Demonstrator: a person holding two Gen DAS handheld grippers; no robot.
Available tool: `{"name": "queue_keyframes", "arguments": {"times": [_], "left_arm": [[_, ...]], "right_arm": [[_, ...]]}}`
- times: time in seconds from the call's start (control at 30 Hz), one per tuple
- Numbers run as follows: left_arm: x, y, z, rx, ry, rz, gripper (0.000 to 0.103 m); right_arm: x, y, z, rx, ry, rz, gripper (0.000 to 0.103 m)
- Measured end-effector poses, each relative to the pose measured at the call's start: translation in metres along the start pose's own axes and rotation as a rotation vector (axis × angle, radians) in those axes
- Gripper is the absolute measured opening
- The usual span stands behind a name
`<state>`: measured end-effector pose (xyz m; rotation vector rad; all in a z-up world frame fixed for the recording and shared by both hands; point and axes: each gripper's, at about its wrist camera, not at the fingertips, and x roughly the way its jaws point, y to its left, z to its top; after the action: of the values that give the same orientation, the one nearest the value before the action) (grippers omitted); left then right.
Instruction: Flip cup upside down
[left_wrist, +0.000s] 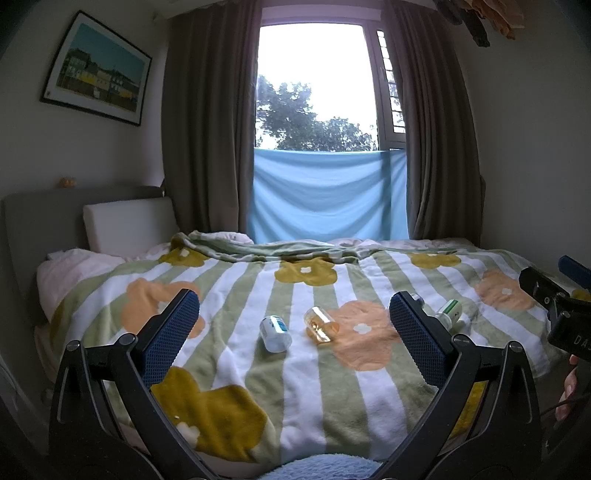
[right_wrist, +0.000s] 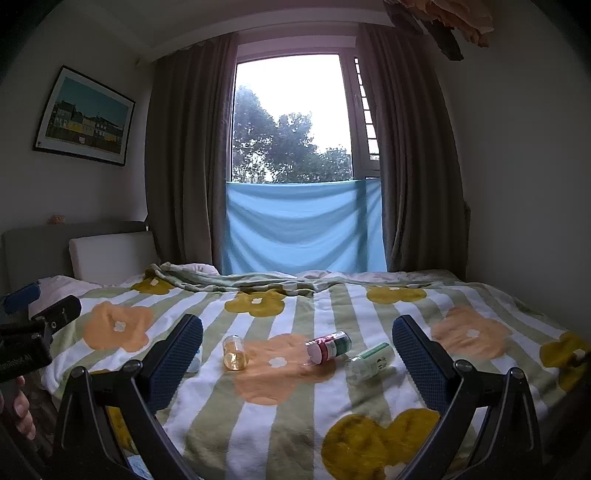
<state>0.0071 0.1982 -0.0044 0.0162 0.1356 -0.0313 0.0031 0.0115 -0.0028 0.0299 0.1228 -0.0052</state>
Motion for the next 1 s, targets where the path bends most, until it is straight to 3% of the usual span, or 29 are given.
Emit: {"name": "queue_keyframes", "arguments": {"times": [1.0], "left_arm": [[-0.0007, -0.0016, -0.0024, -0.007, -0.004, -0.006, 0.103]], "right_arm": [[-0.0014, 0.0011, 0.0013, -0.016, -0.007, -0.004, 0.103]]}}
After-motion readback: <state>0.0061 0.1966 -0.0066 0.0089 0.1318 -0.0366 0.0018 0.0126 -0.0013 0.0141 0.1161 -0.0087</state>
